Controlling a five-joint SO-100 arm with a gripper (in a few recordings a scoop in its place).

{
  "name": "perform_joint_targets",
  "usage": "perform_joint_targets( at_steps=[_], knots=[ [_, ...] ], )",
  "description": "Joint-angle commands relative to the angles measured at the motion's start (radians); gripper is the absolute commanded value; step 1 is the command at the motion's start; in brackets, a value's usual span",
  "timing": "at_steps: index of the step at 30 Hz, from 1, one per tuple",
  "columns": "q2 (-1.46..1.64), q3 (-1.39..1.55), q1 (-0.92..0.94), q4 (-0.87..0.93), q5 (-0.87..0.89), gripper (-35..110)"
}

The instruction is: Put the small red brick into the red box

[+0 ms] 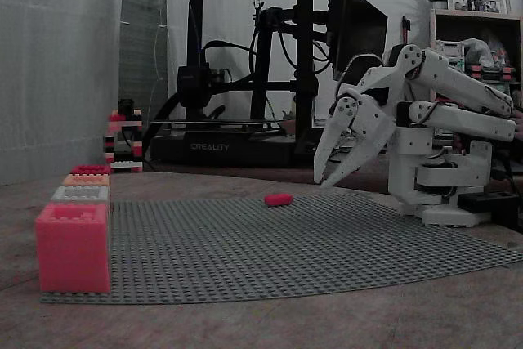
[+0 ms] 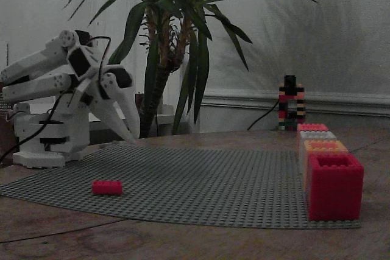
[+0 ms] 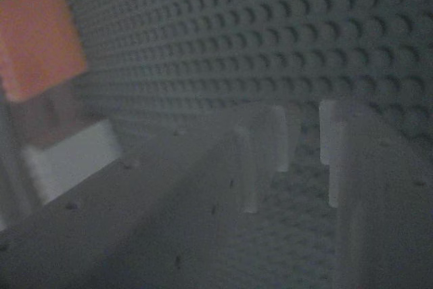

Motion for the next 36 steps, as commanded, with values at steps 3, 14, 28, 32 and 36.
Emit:
perform_joint_targets(
  at_steps=[3, 14, 28, 32, 36],
  knots=[
    [-0.331, -0.193, 0.127, -0.213, 0.083, 0],
    [-1.164, -0.879, 0.667, -0.064, 0.121, 0],
    [-1.483, -1.005, 0.733, -0.008, 0.120, 21],
    [-1.497, -1.003, 0.724, -0.038, 0.138, 20],
    [-1.534, -1.002, 0.712, -0.061, 0.147, 18]
  ],
)
